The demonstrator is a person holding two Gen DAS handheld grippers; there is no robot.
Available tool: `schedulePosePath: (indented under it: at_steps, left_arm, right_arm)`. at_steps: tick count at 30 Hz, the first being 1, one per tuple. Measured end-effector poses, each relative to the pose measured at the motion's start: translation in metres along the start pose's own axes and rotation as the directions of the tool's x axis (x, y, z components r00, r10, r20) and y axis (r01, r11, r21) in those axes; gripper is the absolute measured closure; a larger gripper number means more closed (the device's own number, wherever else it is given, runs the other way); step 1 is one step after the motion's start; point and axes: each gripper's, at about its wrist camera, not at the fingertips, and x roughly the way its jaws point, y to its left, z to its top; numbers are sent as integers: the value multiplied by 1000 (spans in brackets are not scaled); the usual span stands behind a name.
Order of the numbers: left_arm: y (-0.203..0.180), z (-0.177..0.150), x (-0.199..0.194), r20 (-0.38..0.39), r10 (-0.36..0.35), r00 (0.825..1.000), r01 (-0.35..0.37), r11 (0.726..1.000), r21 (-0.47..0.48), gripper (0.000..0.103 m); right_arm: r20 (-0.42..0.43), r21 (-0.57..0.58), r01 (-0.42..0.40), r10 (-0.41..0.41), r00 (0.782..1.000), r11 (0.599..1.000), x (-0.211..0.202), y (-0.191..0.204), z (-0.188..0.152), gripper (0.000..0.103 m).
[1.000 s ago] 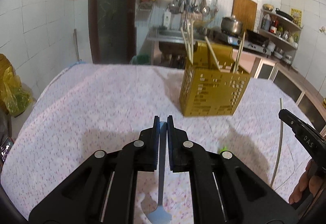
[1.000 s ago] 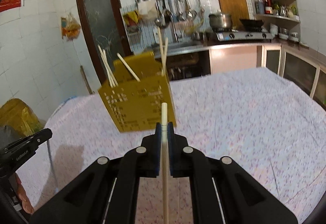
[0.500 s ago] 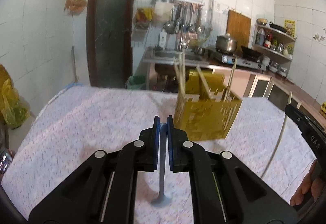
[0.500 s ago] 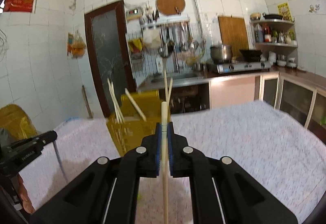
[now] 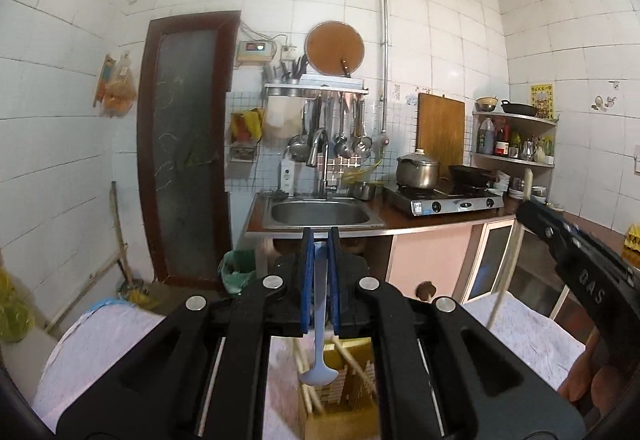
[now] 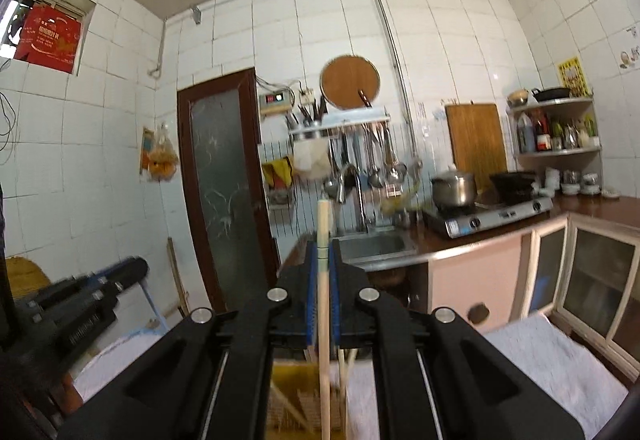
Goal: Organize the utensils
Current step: 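Lift the spoon and chopstick with both tools over the yellow holder, then open both tools to drop the spoon and chopstick into the holder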
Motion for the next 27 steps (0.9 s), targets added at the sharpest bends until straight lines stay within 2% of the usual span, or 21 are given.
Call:
schedulePosePath:
  at_steps: [4, 8, 12, 15, 16, 17, 18, 19, 20, 25, 27]
  left_arm:
    - [3, -19, 41, -42, -22, 999, 21, 1000, -21, 97]
    - [7, -52, 69, -104, -31, 994, 29, 999, -24, 97]
    - [12, -79, 83, -161, -24, 987, 20, 999, -26, 97]
    - [18, -87, 83, -203, -25, 979, 15, 999, -47, 96]
    - [20, -87, 79, -209, -15, 978, 6, 999, -45, 86]
    - [21, -87, 76, -211, -6, 977, -2, 999, -41, 61]
    - [24, -85, 69, -209, 4, 978, -12, 999, -39, 45]
    - [28, -82, 59, -190, 16, 982, -25, 999, -43, 28]
    - [33, -79, 43, -147, 38, 988, -45, 998, -48, 23]
    - [54, -72, -4, -141, 92, 986, -98, 994, -37, 7]
    - [65, -76, -26, -137, 129, 982, -135, 990, -35, 5]
  right_arm:
    - [-17, -24, -1, 1, 1000, 1000, 34, 1, -17, 97]
    - [-104, -13, -13, 11, 994, 1000, 66, -8, -59, 97]
    - [-177, 9, -14, 15, 984, 1000, 74, -13, -91, 97]
    - [-234, 4, -10, 10, 972, 1000, 70, -14, -104, 96]
    - [-253, 0, -10, 10, 967, 1000, 69, -14, -106, 96]
    - [-270, -5, -8, 6, 963, 1000, 66, -14, -107, 94]
    - [-285, -12, 2, -6, 958, 1000, 61, -15, -106, 76]
    - [-290, -11, 11, -14, 957, 1000, 57, -16, -104, 38]
    - [-283, -5, 18, -18, 959, 1000, 50, -18, -102, 30]
    - [-296, -37, 52, -61, 953, 998, 5, -16, -88, 27]
    - [-301, -43, 68, -77, 950, 997, -13, -14, -88, 23]
